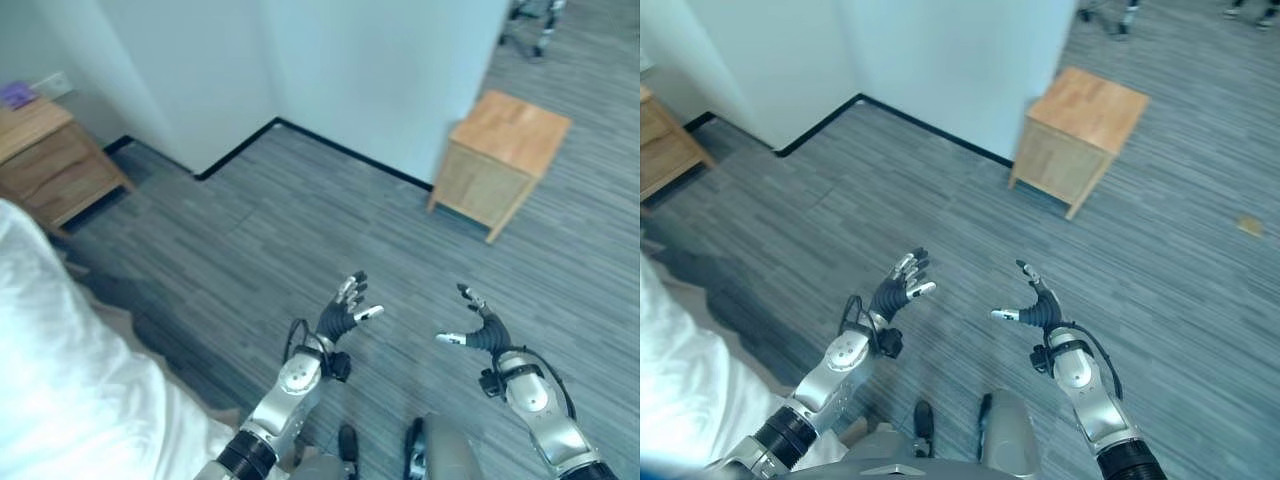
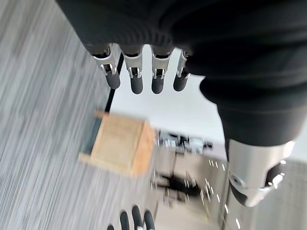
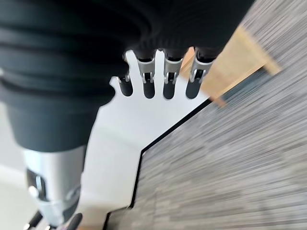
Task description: Making the bed.
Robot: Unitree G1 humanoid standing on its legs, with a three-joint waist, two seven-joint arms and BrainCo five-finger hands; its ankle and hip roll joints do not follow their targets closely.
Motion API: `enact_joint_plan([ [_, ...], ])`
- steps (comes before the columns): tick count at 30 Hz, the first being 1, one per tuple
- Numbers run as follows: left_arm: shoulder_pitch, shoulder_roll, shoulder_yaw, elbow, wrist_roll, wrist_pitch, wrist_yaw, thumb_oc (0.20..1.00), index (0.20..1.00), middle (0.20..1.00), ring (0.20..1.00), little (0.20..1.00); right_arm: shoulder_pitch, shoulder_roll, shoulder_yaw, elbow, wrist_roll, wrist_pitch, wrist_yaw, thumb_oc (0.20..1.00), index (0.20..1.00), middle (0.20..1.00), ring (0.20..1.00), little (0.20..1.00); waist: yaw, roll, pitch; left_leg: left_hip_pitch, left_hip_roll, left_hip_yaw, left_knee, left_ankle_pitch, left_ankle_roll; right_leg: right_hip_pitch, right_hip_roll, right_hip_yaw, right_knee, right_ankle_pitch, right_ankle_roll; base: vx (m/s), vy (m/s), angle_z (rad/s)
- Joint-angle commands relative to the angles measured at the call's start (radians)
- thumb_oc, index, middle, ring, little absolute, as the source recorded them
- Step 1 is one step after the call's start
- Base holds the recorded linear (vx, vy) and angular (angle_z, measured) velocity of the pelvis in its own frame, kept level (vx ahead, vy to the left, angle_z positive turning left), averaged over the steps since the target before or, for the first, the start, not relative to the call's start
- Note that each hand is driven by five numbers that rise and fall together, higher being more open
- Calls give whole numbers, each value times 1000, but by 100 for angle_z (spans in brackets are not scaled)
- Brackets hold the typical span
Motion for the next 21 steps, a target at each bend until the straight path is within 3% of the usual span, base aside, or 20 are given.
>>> enact_joint_plan([
  [1, -11, -27, 13, -53, 9, -43, -20, 1000, 1000, 1000, 1000, 1000, -35, -18, -50, -30, 1, -20, -26, 1000, 1000, 1000, 1000, 1000, -40, 0, -21, 19, 47, 19, 1, -57, -89, 156, 26, 12, -164, 153, 62, 564, -255, 110],
  [2, -8, -29, 26, -53, 0, -44, -27, 1000, 1000, 1000, 1000, 1000, -12, -13, -62, -42, -4, -14, -21, 1000, 1000, 1000, 1000, 1000, -38, -23, -36, 56, 35, 4, 27, -107, -91, 181, 6, -4, -214, 183, 69, 586, -324, 106],
  [3, 0, -34, 49, -54, 4, -39, -29, 1000, 1000, 1000, 1000, 1000, -9, -21, -66, -47, 0, -14, -16, 1000, 1000, 1000, 1000, 1000, -33, -41, -44, 34, 30, -13, 160, -145, -108, 236, -9, -25, -246, 200, 58, 453, -253, 109],
  [4, 2, -34, 49, -55, 4, -39, -29, 1000, 1000, 1000, 1000, 1000, -8, -21, -66, -47, 0, -14, -16, 1000, 1000, 1000, 1000, 1000, -37, -33, -45, 34, 39, -19, 175, -166, -109, 249, -1, -32, -253, 193, 60, 287, -242, 115],
  [5, 7, -39, 68, -64, -14, -38, -27, 1000, 1000, 1000, 1000, 1000, -6, -39, -68, -55, 2, -20, -11, 1000, 1000, 1000, 1000, 1000, -16, -45, -26, -59, 48, -1, 373, -99, -156, 307, -12, -68, -262, 185, 32, 187, -236, 134],
  [6, 14, -38, 89, -89, -32, -35, -14, 1000, 1000, 1000, 1000, 1000, -13, -62, -68, -68, 13, -25, -16, 1000, 1000, 1000, 1000, 1000, -4, -70, 2, -172, 93, 81, 573, -49, -174, 369, -24, -140, -279, 161, 0, 183, -284, 127],
  [7, 20, -36, 94, -96, -33, -33, -16, 1000, 1000, 1000, 1000, 1000, -19, -66, -68, -64, 13, -23, -17, 1000, 1000, 1000, 1000, 1000, -4, -76, 8, -202, 133, 136, 620, -49, -171, 391, -21, -165, -285, 150, -6, 165, -207, 125],
  [9, 19, -32, 107, -101, -45, -24, -14, 1000, 1000, 1000, 1000, 1000, -32, -70, -69, -53, 10, -17, -29, 1000, 1000, 1000, 1000, 1000, 2, -83, 3, -230, 236, 279, 562, -34, -160, 426, -23, -231, -295, 119, -3, 237, -39, 108],
  [10, 33, -29, 118, -103, -49, -16, -19, 1000, 1000, 1000, 1000, 1000, -31, -67, -74, -46, 5, -9, -32, 1000, 1000, 1000, 1000, 1000, 17, -75, -10, -262, 271, 363, 449, -32, -152, 462, -10, -276, -302, 87, 3, 610, 144, 89],
  [11, 55, -23, 129, -105, -44, -6, -23, 1000, 1000, 1000, 1000, 1000, -28, -62, -71, -30, 1, -4, -35, 1000, 1000, 1000, 1000, 1000, 37, -51, -33, -285, 269, 393, 274, 48, -174, 507, 18, -298, -299, 38, 17, 598, 185, 99],
  [12, 66, -24, 127, -109, -42, 1, -25, 1000, 1000, 1000, 1000, 1000, -27, -60, -72, -23, -1, -1, -39, 1000, 1000, 1000, 1000, 1000, 39, -40, -40, -280, 274, 435, 171, 121, -173, 515, 30, -336, -290, 27, 15, 638, 233, 124],
  [13, 74, -23, 127, -114, -36, 12, -23, 1000, 1000, 1000, 1000, 1000, -25, -64, -70, -19, -7, -2, -46, 1000, 1000, 1000, 1000, 1000, 43, -43, -42, -297, 297, 469, 93, 136, -182, 547, 31, -353, -286, -11, 25, 350, 158, 167],
  [15, 114, -15, 145, -124, -44, 16, -32, 1000, 1000, 1000, 1000, 1000, -17, -68, -71, -23, -21, 10, -30, 1000, 1000, 1000, 1000, 1000, 65, -38, -59, -308, 330, 519, 39, 177, -170, 587, 21, -407, -243, -19, 49, 548, 221, 113],
  [18, 150, 8, 153, -149, -57, 30, -41, 1000, 1000, 1000, 1000, 1000, -4, -46, -63, -21, -38, 10, -17, 1000, 1000, 1000, 1000, 1000, 89, -65, -79, -286, 275, 491, 25, 200, -145, 602, -13, -402, -94, -27, 75, 595, 241, 78],
  [19, 155, 43, 161, -161, -32, 38, -48, 1000, 1000, 1000, 1000, 1000, -15, -34, -52, -20, -53, 11, -10, 1000, 1000, 1000, 1000, 1000, 93, -100, -80, -235, 198, 494, 21, 137, -90, 550, -107, -389, 136, 115, 121, 591, 317, 152],
  [20, 155, 59, 169, -164, -9, 41, -49, 1000, 1000, 1000, 1000, 1000, -24, -26, -48, -23, -59, 9, -9, 1000, 1000, 1000, 1000, 1000, 85, -107, -80, -217, 174, 516, 23, 121, -61, 509, -135, -382, 209, 193, 121, 860, 338, 187],
  [21, 135, 79, 183, -161, 23, 28, -34, 1000, 1000, 1000, 1000, 1000, -33, -19, -52, -41, -61, 2, -17, 1000, 1000, 1000, 1000, 1000, 23, -83, -56, -156, 162, 441, 6, 71, -56, 319, -63, -234, 338, 144, 105, 693, 102, 241],
])
